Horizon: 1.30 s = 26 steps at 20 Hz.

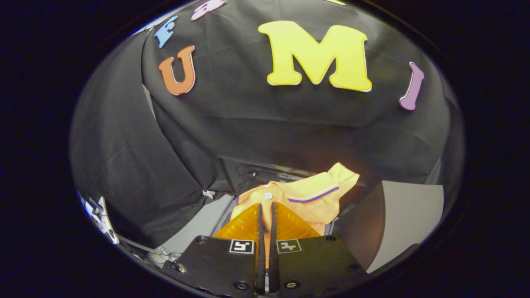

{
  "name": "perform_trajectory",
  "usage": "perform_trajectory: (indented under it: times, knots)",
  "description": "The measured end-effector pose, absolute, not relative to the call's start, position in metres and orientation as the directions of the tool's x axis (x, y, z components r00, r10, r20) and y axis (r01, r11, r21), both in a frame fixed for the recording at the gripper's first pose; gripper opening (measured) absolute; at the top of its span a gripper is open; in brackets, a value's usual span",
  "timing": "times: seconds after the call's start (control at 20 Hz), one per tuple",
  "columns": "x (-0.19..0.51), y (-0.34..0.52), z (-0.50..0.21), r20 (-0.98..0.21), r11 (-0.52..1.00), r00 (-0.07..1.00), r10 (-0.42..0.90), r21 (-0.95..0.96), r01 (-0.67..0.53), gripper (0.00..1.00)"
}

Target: Put the clothes into the washing machine and then close the washing machine lid.

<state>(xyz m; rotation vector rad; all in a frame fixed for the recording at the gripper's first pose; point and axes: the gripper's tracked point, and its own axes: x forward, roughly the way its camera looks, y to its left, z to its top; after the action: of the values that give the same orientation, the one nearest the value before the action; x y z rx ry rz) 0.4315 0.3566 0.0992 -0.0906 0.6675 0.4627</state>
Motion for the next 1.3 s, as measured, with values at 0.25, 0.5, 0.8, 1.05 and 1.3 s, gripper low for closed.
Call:
perform_trajectory:
  times: [0.25, 0.5, 0.8, 1.05, 1.3]
  knots:
    - [0.429, 0.364, 0.038, -0.684, 0.904, 0.636, 0.357, 0.081, -0.421, 0.07]
    - [0.425, 0.375, -0.017, -0.726, 0.907, 0.592, 0.350, 0.105, -0.407, 0.07]
    - [0.440, 0.380, -0.072, -0.764, 0.930, 0.570, 0.302, 0.105, -0.352, 0.07]
    - [0.455, 0.370, -0.115, -0.801, 0.961, 0.544, 0.248, 0.133, -0.243, 0.07]
    - [0.463, 0.363, -0.155, -0.827, 0.976, 0.519, 0.215, 0.157, -0.154, 0.07]
